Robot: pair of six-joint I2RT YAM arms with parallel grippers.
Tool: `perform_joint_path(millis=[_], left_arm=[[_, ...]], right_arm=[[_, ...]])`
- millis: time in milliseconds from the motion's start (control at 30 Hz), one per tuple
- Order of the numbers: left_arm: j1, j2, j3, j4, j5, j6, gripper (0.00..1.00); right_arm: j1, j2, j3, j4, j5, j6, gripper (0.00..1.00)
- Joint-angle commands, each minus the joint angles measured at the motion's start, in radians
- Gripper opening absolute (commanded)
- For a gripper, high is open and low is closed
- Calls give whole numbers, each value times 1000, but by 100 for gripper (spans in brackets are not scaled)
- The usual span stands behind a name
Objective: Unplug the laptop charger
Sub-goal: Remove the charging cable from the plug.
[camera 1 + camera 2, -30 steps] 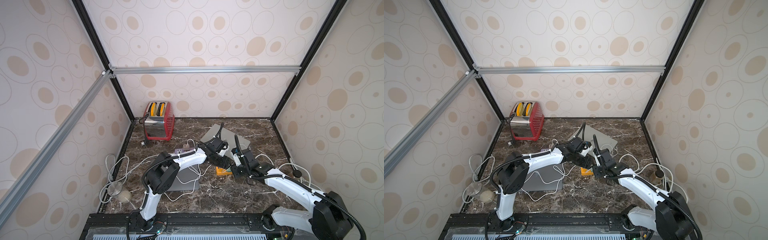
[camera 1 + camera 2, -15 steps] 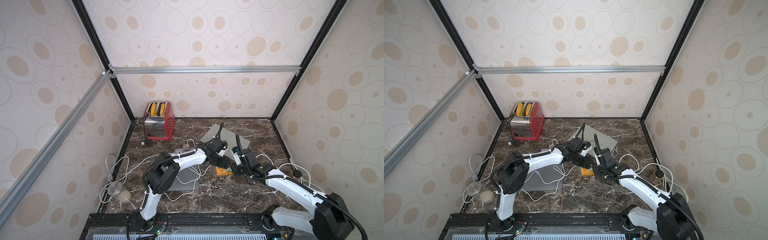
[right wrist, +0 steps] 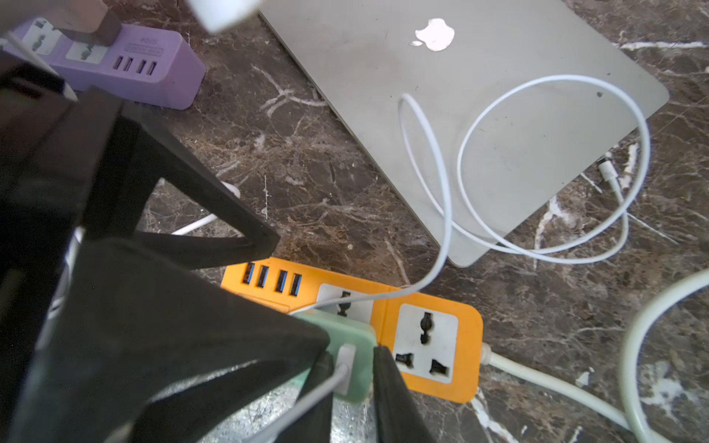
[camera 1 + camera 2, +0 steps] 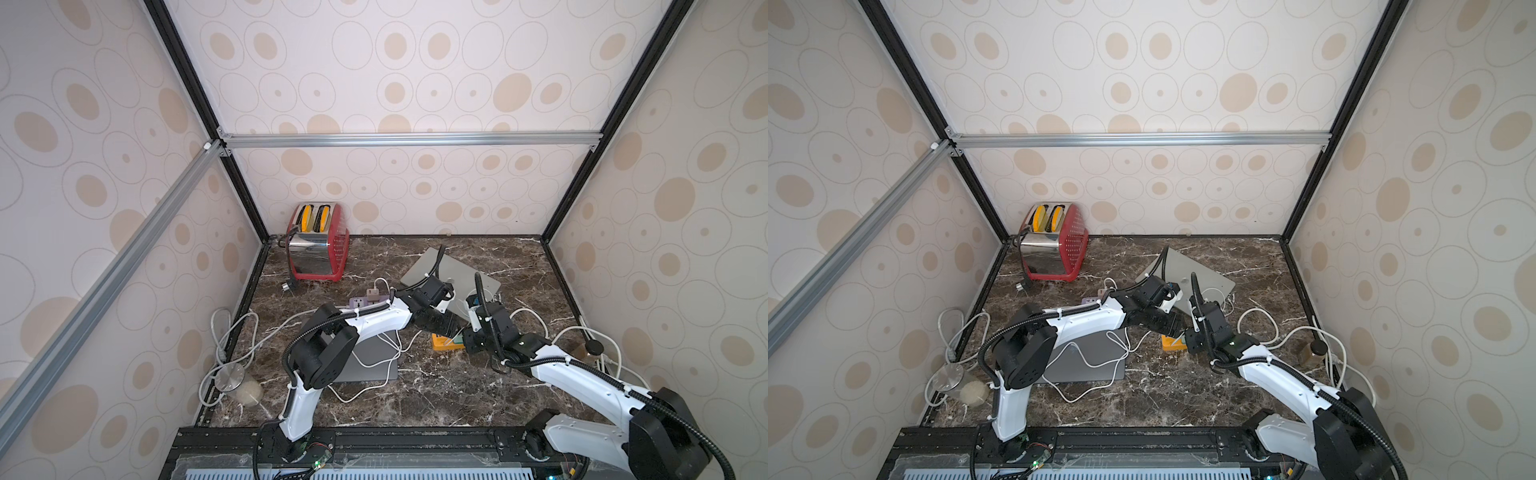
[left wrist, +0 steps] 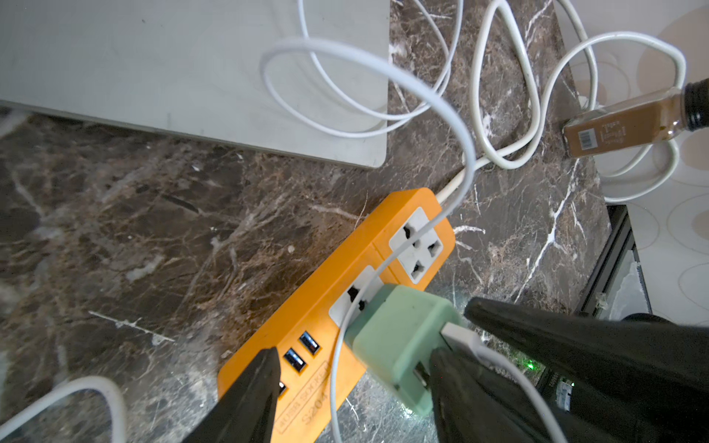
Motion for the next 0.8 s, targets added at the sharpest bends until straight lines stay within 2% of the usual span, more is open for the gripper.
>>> perform_joint_path(millis=[0,200,367,767], left_arm=[[-14,1,-40,-65,-16,-5,63],[-14,-6,-60,-60,-16,-6,64],[-14,-3,-67,-53,-15,-10,63],[-16,3,-75,-51,-18,-11,63]], right_arm=[[15,9,-27,115,3,33,22],[27,38,-30,161,9,47,18],[35,50,-24,160,11,50,1],[84,-45,-59,135,63,49,0]])
